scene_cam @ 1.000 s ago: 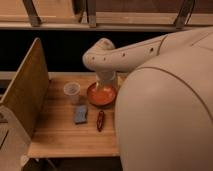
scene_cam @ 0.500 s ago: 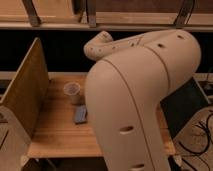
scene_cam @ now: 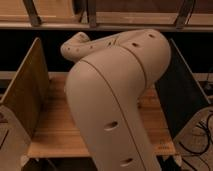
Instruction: Move the arm in a circular motion
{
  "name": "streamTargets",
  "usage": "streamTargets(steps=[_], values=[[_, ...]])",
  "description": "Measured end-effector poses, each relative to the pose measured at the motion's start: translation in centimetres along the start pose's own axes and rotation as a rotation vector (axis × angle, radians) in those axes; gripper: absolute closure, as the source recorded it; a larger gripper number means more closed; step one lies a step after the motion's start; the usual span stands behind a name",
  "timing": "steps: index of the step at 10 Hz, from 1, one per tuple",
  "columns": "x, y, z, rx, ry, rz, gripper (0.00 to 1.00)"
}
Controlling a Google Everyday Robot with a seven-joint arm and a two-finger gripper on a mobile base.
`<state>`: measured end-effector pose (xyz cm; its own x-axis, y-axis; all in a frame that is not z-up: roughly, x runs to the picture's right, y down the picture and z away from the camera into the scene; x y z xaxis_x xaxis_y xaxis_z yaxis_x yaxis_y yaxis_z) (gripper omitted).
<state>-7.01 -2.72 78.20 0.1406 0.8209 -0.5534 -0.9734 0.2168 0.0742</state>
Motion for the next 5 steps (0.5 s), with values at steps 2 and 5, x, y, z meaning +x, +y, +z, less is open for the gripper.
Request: streamTargets(steps=[2,5], values=[[2.2,1.4,-1.4,-0.035,-0.005,-0.055,0.20],[4.7,-1.0,-2.7,-0.044,-0.037,-0.024,0.20]])
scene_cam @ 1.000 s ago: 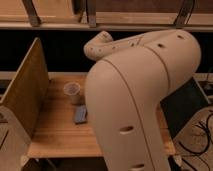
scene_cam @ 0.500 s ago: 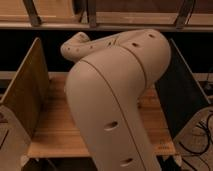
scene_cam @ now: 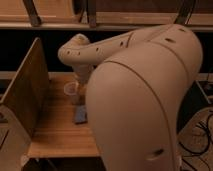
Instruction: Move the arm in a circular motion
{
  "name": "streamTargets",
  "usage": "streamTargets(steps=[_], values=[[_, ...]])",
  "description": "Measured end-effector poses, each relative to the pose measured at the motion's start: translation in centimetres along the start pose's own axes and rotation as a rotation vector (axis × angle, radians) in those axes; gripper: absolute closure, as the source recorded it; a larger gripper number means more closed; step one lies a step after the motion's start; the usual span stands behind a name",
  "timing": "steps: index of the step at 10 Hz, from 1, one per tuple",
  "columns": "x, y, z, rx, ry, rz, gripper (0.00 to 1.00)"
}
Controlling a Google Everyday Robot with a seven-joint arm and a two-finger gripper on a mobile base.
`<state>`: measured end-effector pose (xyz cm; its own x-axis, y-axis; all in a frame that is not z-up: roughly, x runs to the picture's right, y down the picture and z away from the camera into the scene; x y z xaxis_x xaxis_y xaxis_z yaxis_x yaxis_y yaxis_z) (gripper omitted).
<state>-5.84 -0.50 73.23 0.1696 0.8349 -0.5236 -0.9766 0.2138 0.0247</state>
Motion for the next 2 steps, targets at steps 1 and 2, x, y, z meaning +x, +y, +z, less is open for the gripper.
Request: streamTargets(steps=[1,2], values=[[0.5,-1.9,-0.5,-0.002,-0.014,0.058,0.20],[0.8,-3.5,-0.8,0.002,-0.020,0.098,0.20]])
